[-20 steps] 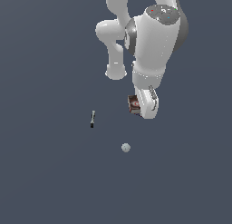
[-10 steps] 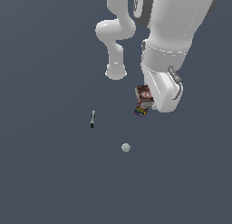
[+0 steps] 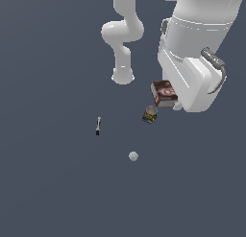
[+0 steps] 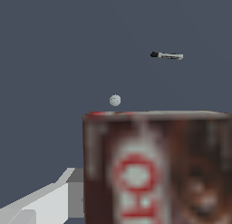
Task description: Pick up a designated object from a clutter of objects.
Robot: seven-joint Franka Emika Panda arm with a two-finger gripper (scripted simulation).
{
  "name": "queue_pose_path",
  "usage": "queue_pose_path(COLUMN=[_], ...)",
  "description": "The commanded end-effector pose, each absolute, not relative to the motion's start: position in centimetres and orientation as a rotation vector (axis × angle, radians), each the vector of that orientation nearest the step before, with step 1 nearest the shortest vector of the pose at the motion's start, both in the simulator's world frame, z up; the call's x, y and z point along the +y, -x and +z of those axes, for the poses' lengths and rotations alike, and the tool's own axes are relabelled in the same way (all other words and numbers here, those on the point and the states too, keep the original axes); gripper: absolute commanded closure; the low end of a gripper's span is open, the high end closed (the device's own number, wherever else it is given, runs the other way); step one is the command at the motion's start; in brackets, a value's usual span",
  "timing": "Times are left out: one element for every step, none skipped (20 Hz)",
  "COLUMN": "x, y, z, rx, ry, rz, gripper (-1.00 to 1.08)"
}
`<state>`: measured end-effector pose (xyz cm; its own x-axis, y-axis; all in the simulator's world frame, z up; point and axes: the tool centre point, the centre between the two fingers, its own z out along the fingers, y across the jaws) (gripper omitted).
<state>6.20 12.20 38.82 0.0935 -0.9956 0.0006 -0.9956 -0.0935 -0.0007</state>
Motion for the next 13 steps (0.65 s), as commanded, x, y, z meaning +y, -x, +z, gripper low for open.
queue_pose_path(x=[12.4,12.4,12.5,12.5,12.5,12.6,12.6,12.6,12.6,12.6,12.6,12.6,12.6], y=[-6.6,-6.7,-6.8,-6.9,-7.0,-7.1,-7.2,-7.2,-7.2,-7.3,-7.3,-7.3,-7.3], z=[39.6,39.9,40.1,40.3,40.5,40.6,40.7,40.8,40.8,40.8,40.8,40.8,40.8], rx=[2.115,2.115,2.115,2.115,2.115,2.115,2.115,2.115,2.115,2.115,2.115,2.115,2.115], ry=[2.323,2.323,2.323,2.323,2.323,2.323,2.323,2.323,2.323,2.323,2.323,2.323,2.323], rz=[-0.001,-0.001,-0.001,0.000,0.000,0.000,0.000,0.000,0.000,0.000,0.000,0.000,0.000], gripper=[1.08,1.08,1.08,1.08,1.08,1.08,1.08,1.08,1.08,1.08,1.08,1.08,1.08])
